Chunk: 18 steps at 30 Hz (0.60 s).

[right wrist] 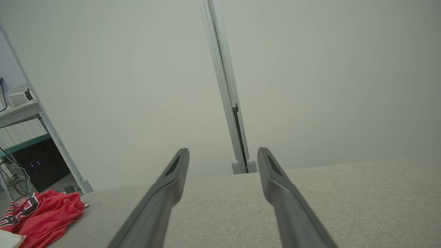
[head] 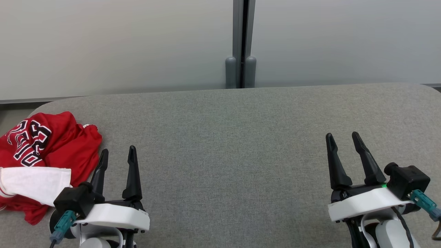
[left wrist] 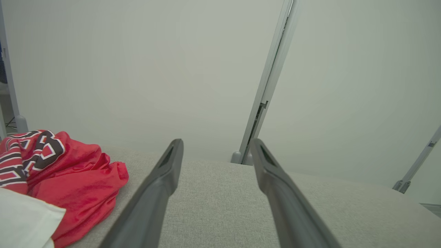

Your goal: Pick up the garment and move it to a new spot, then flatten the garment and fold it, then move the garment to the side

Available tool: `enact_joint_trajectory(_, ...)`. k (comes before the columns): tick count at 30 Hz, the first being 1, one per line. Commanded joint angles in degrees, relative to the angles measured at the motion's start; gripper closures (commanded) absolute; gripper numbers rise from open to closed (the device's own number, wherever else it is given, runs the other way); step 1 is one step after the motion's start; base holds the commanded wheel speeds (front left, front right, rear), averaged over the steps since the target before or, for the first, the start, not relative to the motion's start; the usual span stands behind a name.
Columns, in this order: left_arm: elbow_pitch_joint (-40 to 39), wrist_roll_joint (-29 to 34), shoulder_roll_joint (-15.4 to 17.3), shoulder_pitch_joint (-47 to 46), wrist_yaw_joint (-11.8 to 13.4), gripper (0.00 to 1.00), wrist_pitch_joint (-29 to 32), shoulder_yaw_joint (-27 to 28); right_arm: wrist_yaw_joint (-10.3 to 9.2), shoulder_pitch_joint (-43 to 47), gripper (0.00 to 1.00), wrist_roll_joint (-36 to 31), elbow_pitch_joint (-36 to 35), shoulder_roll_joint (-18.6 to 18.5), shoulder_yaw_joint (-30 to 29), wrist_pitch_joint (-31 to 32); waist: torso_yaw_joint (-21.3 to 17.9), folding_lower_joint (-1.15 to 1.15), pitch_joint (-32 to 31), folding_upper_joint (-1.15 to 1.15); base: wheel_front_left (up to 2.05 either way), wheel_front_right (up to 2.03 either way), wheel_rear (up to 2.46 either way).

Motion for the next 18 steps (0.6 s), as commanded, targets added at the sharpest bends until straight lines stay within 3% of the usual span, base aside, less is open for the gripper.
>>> enact_joint_trajectory(1,-0.47,1.34,0.35,-0.86,0.23,0.00,-0.51,-0.12,0.12,-0.82,0.00,-1.36,-0.22,-0.49,0.18,-0.70,0.01,0.00,-0.02,0.00,0.00,0.00,0.00)
enact_joint_trajectory(18,-0.74,7.45,0.40,-0.44,1.05,0.00,-2.35,-0.90,0.13,-1.34,0.00,-7.24,0.31,-0.56,1.23,-2.63,-0.23,0.00,-0.45,0.00,0.00,0.00,0.00)
